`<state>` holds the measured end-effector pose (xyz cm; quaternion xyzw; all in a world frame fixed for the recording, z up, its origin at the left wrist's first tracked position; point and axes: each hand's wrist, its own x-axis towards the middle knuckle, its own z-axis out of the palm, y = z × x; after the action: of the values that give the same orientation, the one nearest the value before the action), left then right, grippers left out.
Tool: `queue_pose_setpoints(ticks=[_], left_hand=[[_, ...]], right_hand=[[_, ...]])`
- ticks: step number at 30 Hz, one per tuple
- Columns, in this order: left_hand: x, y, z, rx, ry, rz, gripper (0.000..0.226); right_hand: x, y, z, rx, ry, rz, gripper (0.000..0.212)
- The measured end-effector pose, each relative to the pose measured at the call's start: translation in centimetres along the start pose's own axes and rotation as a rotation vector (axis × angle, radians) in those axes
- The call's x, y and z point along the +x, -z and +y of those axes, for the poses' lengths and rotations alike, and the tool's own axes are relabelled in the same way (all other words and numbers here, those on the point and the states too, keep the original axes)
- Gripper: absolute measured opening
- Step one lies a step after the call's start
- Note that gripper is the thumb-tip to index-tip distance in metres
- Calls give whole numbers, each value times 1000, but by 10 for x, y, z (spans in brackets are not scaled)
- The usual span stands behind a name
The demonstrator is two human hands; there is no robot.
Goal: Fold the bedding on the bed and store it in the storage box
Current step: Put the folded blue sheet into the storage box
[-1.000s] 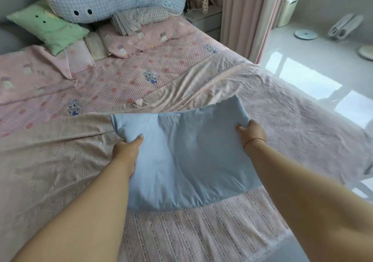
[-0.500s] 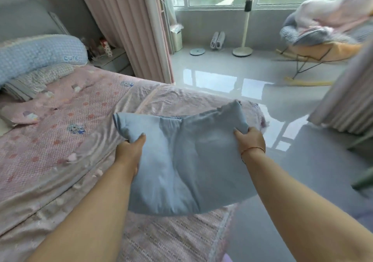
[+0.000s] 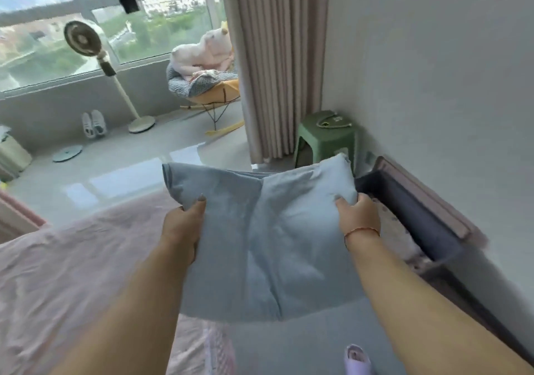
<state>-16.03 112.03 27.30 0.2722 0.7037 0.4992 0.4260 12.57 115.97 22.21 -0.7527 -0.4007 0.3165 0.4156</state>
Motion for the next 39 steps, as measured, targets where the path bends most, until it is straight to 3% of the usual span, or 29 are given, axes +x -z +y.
queue_pose_setpoints(ticks=[4,9,11,19,30,39], left_hand=[[7,-102,16,62,-37,-161,41],[19,-218,22,159,7,-299,24],[27,-265,23,206,28,-336,18],[53,-427,21,362,12,-463,6],[122,-570,13,645,-88,-663,10],[225,-675,-17,807,-156,-926,11]], right_hand=[[40,69,33,69,-100,170,42],[91,137,74,139,-187,323,47],[115,162,92,161,-247,376,40],[207,213,147,177,-396,442,30],[286,214,192,155,-612,572,22],[350,135,225,164,-785,804,33]])
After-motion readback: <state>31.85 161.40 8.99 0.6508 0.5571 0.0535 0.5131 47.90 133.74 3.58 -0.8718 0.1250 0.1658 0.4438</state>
